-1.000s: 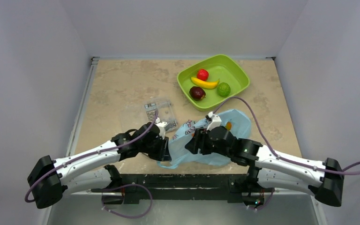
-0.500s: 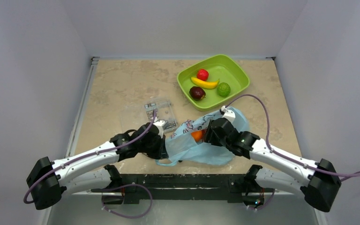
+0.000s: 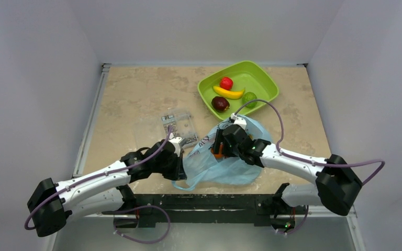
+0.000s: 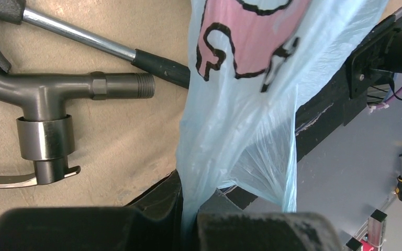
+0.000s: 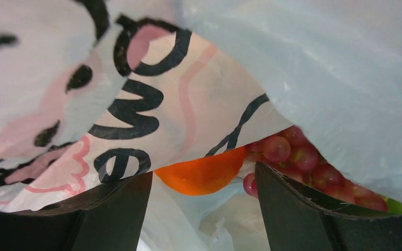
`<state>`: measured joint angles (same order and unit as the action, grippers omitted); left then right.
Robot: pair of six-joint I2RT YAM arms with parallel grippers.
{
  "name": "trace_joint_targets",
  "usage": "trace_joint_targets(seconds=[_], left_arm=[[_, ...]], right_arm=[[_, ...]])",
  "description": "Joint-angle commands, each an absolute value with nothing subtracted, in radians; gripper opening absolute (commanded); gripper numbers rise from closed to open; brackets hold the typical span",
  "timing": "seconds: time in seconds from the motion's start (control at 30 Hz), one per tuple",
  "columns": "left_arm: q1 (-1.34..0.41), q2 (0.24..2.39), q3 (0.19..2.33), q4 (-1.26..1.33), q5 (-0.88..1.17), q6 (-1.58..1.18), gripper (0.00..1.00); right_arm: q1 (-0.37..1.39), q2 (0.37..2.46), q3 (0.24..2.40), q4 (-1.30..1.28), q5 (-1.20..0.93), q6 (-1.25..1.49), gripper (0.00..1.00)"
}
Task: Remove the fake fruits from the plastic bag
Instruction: Take out the fake fruit from the plastic bag.
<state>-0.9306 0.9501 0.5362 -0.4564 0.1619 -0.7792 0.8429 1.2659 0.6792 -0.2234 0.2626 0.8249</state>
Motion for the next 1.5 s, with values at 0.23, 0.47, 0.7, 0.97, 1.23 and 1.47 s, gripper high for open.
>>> trace_joint_targets(seconds=[0.23, 0.47, 0.7, 0.97, 1.23, 1.47], left_arm=[[-0.931, 0.936, 0.546, -0.432, 0.197, -0.785, 0.00], [-0.931, 0.946, 0.548, -0.450, 0.176, -0.789, 0.00], [-0.931, 0.941, 0.537, -0.467, 0.155, -0.785, 0.00], [-0.931, 0.907, 0.538, -0.477, 0.138, -0.794, 0.00], [-0.931, 0.919, 0.602, -0.525, 0.131, -0.754, 0.00], [-0.931, 0.906, 0.643, -0.540, 0.164, -0.714, 0.46]], right_arm=[[0.838, 1.380, 0.665, -0.080, 0.271, 0.832, 0.73], [0.838, 1.339, 0.651, -0.089, 0.281, 0.815, 0.32], [0.838, 1.170, 0.636, -0.239, 0.360, 0.831, 0.00], [0.838, 0.925, 0.643, -0.459, 0.398, 0.815, 0.00], [0.838, 0.748, 0.749, -0.598, 0.240, 0.757, 0.00], [0.838, 0.833, 1.034, -0.589, 0.217, 0.643, 0.00]])
